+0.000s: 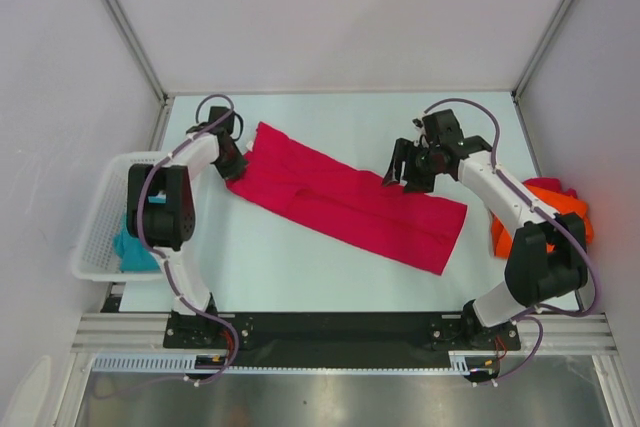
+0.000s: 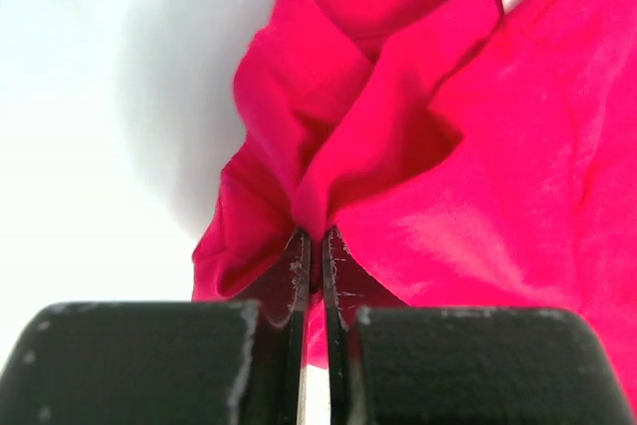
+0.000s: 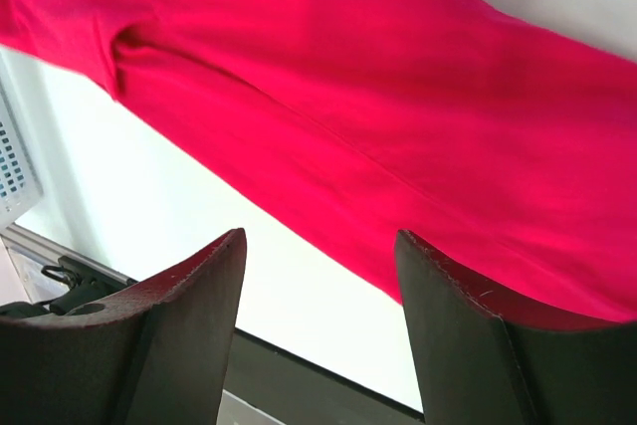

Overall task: Fold and stack the t-shirts
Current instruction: Rotate the tshirt 75 degrees

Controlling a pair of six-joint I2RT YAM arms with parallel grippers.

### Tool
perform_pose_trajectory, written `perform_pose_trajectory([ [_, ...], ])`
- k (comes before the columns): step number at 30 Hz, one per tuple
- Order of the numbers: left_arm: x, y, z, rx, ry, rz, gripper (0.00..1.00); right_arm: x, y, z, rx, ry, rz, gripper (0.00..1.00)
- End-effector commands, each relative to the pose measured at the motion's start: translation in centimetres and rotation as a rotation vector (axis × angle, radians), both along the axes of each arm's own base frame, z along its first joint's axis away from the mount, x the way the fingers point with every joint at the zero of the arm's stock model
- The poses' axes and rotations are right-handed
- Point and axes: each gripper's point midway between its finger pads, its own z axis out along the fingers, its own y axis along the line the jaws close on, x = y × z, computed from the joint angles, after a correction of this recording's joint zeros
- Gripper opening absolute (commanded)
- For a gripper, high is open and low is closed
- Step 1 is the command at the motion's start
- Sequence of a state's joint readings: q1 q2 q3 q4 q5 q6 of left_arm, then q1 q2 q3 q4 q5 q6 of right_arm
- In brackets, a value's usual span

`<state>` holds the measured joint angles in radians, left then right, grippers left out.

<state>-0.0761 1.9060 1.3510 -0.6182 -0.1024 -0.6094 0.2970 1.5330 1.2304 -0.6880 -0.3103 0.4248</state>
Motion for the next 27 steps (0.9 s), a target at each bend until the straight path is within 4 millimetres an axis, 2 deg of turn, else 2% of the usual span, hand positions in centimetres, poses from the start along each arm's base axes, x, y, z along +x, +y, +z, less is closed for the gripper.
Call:
perform_pose_trajectory([
  [1,4.2,1.9,1.4,0.024,-0.049,-0.005,0.0,1.2,0.2,0.7,-0.002,-0.03,0.001,0.67],
  [2,4.5,2.0,0.4,0.019,-0.022,-0.002,0.0,1.3,0.2,0.6,-0.004,-0.03,-0.002,0.67],
  [3,6.3,2.0,1.6,0.009,-0.061,0.0,0.0,1.5,0.2,0.2,-0.008,-0.021,-0.005,0.67],
  [4,7.1,2.1,1.5,0.0,-0.064,0.001,0.01,1.6,0.2,0.1,-0.01,-0.018,-0.007,0.67],
  [5,7.4,2.5,0.2,0.006,-0.028,0.01,0.01,1.6,0.1,-0.2,-0.016,-0.012,-0.01,0.67],
  [6,9.5,2.8,1.7,0.01,-0.075,0.02,0.01,1.8,0.2,-0.1,-0.015,-0.012,-0.011,0.67],
  [7,10.2,2.9,1.6,0.004,-0.074,0.03,0.01,1.9,0.1,-0.4,-0.02,-0.006,-0.016,0.67],
  [8,10.8,2.6,0.2,-0.013,-0.054,0.024,0.02,2.0,-0.1,-0.4,-0.027,-0.008,-0.019,0.67],
  [9,12.7,2.3,1.7,-0.026,-0.106,0.021,0.02,1.9,-0.1,-0.5,-0.03,-0.006,-0.021,0.67],
  [10,13.1,3.9,1.7,-0.032,-0.1,0.048,0.03,2.0,-0.3,-0.5,-0.036,-0.007,-0.022,0.67],
  [11,13.7,3.6,1.1,-0.043,-0.096,0.04,0.03,2.0,-0.4,-0.6,-0.041,-0.005,-0.028,0.67],
  [12,15.1,3.6,2.4,-0.042,-0.142,0.034,0.04,1.9,-0.6,-0.7,-0.047,-0.001,-0.031,0.67],
  [14,16.1,3.7,2.7,-0.047,-0.167,0.028,0.06,1.8,-0.9,-0.7,-0.054,-0.001,-0.04,0.67],
  [15,16.9,3.4,3.6,-0.062,-0.197,0.017,0.07,1.7,-1.0,-0.8,-0.059,0.002,-0.041,0.67],
  [17,17.8,2.3,4.7,-0.111,-0.245,-0.031,0.18,1.4,-1.2,-0.9,-0.062,0.004,-0.042,0.67],
  [18,17.8,1.3,4.9,-0.164,-0.253,-0.067,0.43,1.3,-1.3,-0.9,-0.063,0.005,-0.042,0.67],
  [20,18.1,0.2,6.4,-0.209,-0.299,-0.116,0.64,0.9,-1.4,-0.9,-0.063,0.005,-0.042,0.68],
  [21,17.8,-0.1,6.3,-0.226,-0.295,-0.125,0.75,0.8,-1.4,-0.8,-0.062,0.004,-0.043,0.68],
  [22,17.6,-0.6,6.8,-0.247,-0.305,-0.139,0.78,0.7,-1.4,-0.8,-0.061,0.003,-0.041,0.68],
  [23,17.4,-0.6,8.2,-0.248,-0.328,-0.144,0.81,0.5,-1.4,-1.0,-0.06,0.008,-0.042,0.68],
  [25,16.4,-1.0,8.5,-0.264,-0.319,-0.147,0.85,0.1,-1.4,-0.8,-0.056,0.003,-0.041,0.68],
  [26,15.9,-1.4,10.7,-0.274,-0.355,-0.158,0.86,-0.3,-1.5,-1.0,-0.057,0.012,-0.041,0.68],
  [27,14.5,-2.2,9.7,-0.297,-0.322,-0.162,0.86,-0.5,-1.5,-0.7,-0.051,0.0,-0.044,0.68],
])
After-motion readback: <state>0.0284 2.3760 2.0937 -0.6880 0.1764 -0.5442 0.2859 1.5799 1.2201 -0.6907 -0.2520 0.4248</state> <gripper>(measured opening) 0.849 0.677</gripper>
